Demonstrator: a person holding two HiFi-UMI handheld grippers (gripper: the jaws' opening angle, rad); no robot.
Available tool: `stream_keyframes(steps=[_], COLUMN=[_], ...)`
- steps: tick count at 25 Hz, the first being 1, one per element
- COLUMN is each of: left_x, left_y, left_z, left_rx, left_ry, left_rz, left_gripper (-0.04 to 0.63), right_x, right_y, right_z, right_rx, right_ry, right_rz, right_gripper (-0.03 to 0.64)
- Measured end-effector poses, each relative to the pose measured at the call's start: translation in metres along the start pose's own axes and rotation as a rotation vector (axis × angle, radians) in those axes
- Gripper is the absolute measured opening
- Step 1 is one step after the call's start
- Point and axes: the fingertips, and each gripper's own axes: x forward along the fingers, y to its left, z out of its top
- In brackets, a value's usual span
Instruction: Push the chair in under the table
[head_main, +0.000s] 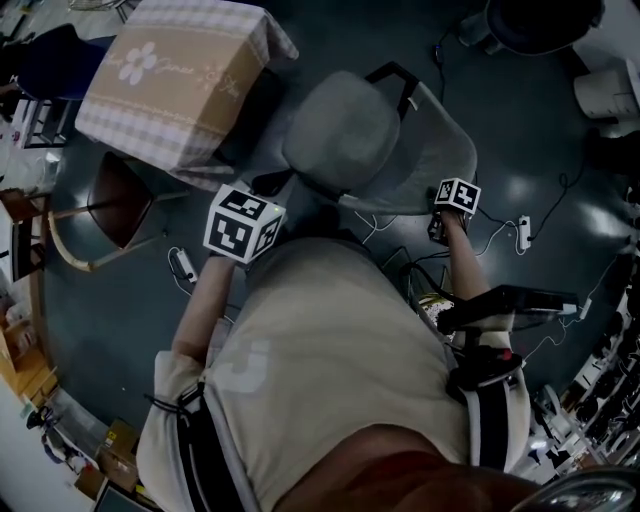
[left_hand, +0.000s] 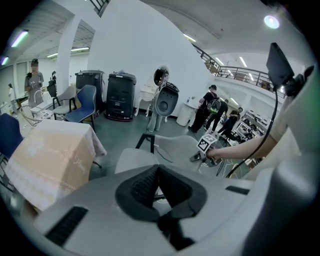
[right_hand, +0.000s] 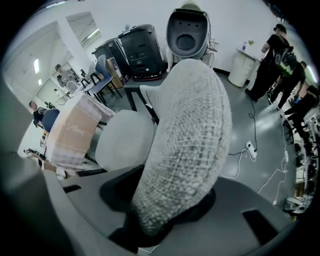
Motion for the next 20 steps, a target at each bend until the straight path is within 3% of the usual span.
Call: stream_keyframes(steps=[9, 20], left_x=[0.004, -0.008], left_y=[0.008, 0.025], left_z=[0.000, -0.015], left_rx=[0.005, -0.046], left_ry=[0.016, 0.014], left_rz=[-0.012, 0.010], left_gripper=[0.008, 0.008], right_x=[0.004, 0.003], right_y=[0.026, 0.027], right_z=[0.009, 0.005], right_rx=[-0.035, -0.030], right_ry=[-0.010, -0.014], right_rz=[0.005, -0.007], right_gripper=[0.170, 0.166])
